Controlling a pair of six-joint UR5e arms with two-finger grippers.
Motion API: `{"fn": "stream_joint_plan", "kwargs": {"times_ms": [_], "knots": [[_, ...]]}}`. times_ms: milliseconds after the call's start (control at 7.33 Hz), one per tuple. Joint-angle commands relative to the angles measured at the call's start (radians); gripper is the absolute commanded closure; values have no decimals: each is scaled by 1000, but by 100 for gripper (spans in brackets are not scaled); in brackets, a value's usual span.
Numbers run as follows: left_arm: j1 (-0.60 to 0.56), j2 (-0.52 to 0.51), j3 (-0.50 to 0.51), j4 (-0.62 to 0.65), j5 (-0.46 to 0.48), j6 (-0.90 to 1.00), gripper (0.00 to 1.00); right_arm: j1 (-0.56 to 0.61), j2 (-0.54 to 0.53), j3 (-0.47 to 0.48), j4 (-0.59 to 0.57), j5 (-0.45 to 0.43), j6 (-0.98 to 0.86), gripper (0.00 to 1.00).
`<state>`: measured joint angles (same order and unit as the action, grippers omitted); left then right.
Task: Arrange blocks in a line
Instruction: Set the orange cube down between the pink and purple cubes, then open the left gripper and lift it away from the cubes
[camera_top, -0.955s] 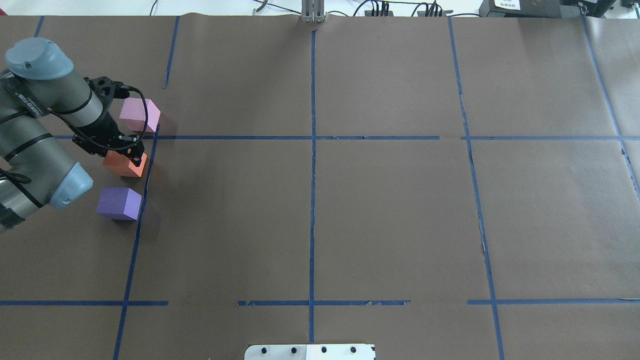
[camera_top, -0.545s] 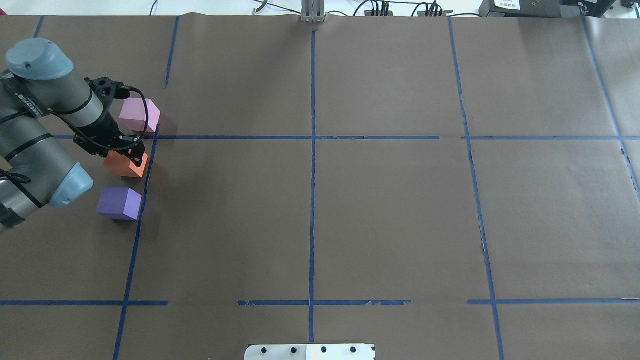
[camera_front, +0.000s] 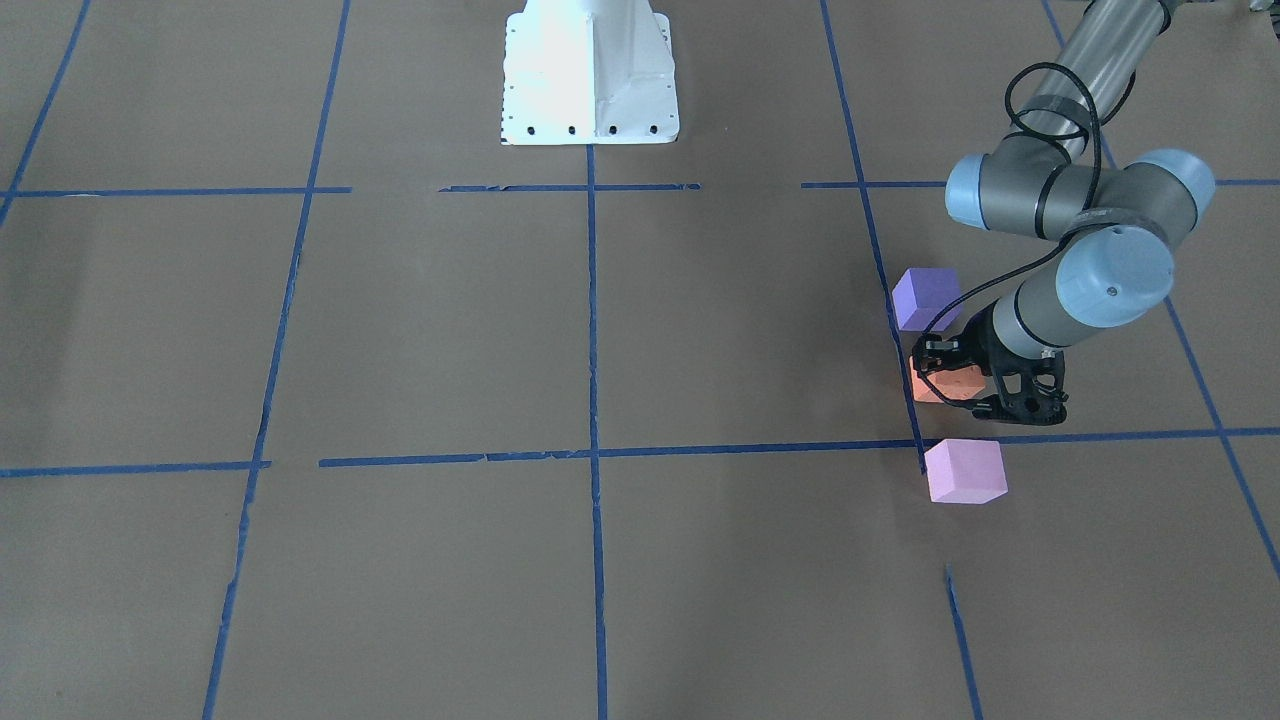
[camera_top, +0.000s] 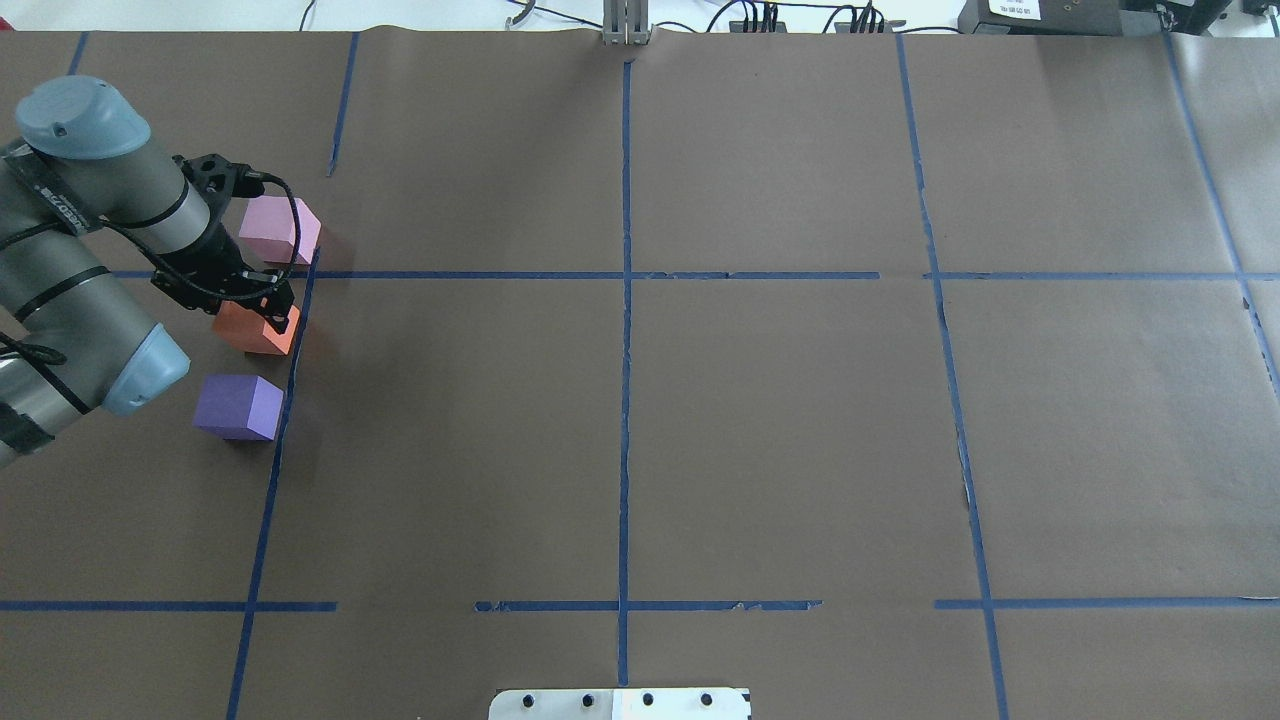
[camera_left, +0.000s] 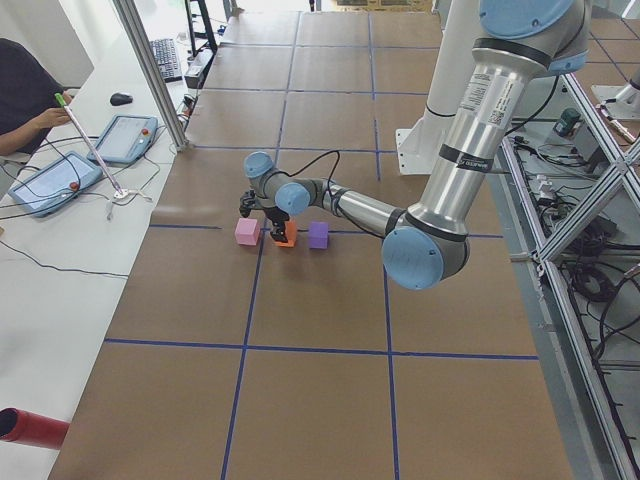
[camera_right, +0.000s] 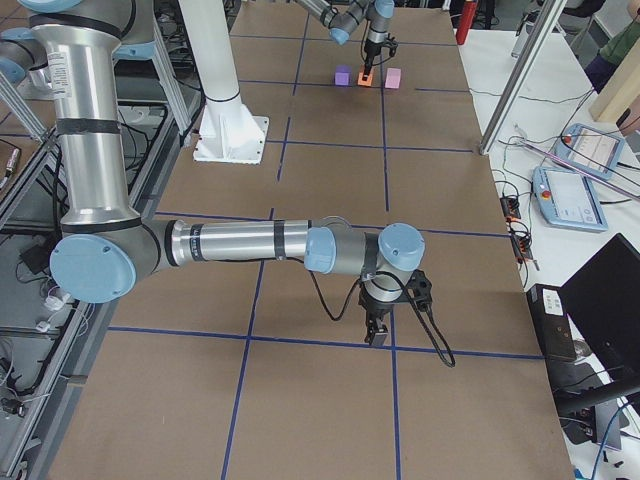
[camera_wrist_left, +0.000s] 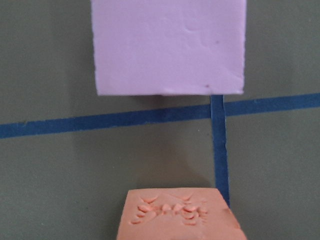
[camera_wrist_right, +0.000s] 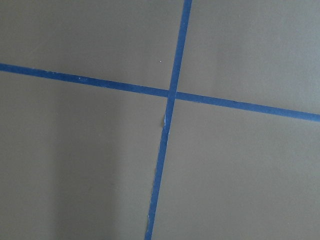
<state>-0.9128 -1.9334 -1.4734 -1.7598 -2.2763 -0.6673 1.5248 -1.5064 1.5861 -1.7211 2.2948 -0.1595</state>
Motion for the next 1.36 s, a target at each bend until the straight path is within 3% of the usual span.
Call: {"fn": "stream_joint_plan", "kwargs": {"times_ms": [0, 136, 1227], "knots": [[0, -3, 5, -1, 0, -2, 12, 0, 0, 0, 0, 0, 0, 0], [0, -3, 7, -6, 0, -5, 1, 0, 0, 0, 0, 0, 0, 0], [-18, -1, -36, -10, 0, -31, 0, 0, 0, 0, 0, 0, 0, 0]]}}
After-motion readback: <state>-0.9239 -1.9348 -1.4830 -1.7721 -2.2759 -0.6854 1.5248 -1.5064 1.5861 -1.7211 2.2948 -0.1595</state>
